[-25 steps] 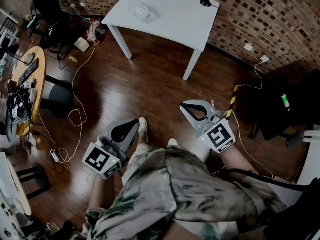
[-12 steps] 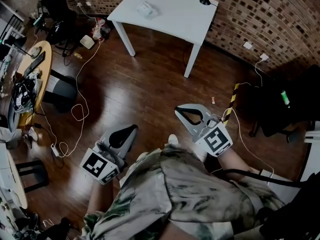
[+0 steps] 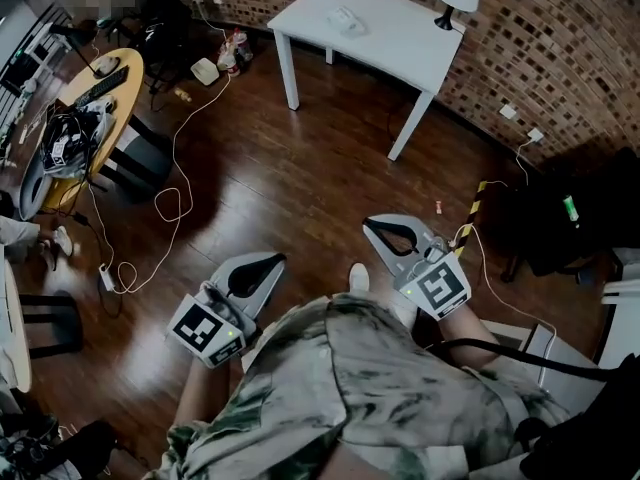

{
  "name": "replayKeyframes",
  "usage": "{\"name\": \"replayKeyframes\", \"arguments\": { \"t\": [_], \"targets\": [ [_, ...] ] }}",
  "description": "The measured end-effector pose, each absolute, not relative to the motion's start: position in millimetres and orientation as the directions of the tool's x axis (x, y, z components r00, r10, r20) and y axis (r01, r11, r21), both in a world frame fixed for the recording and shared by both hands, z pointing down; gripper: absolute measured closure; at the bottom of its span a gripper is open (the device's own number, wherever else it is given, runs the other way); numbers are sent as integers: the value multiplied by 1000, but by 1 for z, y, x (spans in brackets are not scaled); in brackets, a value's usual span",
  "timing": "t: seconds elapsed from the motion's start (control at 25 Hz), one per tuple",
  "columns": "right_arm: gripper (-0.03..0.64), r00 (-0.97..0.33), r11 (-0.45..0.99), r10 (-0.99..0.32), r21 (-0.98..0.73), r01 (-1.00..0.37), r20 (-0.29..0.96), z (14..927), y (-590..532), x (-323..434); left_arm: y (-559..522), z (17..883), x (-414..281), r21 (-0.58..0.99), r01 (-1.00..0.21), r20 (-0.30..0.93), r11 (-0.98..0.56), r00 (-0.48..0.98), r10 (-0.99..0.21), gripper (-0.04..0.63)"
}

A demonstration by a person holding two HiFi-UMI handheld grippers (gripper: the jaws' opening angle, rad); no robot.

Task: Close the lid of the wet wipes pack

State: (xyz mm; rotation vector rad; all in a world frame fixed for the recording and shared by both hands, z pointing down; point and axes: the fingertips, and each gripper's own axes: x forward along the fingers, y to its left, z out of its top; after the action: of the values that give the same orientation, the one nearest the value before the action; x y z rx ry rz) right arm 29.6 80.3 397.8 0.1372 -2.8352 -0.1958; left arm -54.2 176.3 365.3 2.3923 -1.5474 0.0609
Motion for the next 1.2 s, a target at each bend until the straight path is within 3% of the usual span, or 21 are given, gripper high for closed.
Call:
{"name": "replayKeyframes", "arguments": {
  "t": [0.32, 0.88, 1.2],
  "targets": [
    [611, -945, 985, -147, 132, -113, 293, 394, 183, 16, 281, 367, -80, 216, -891, 172, -398, 436, -883, 595],
    [611, -946, 977, -177, 163, -136, 273, 381, 265, 51, 344, 359, -39, 193, -872, 156, -451, 481, -863, 595],
    [611, -938, 973, -206, 156, -168, 278, 384, 271, 136, 336, 351, 29, 185, -870, 184, -457, 488, -853, 595]
  ]
}}
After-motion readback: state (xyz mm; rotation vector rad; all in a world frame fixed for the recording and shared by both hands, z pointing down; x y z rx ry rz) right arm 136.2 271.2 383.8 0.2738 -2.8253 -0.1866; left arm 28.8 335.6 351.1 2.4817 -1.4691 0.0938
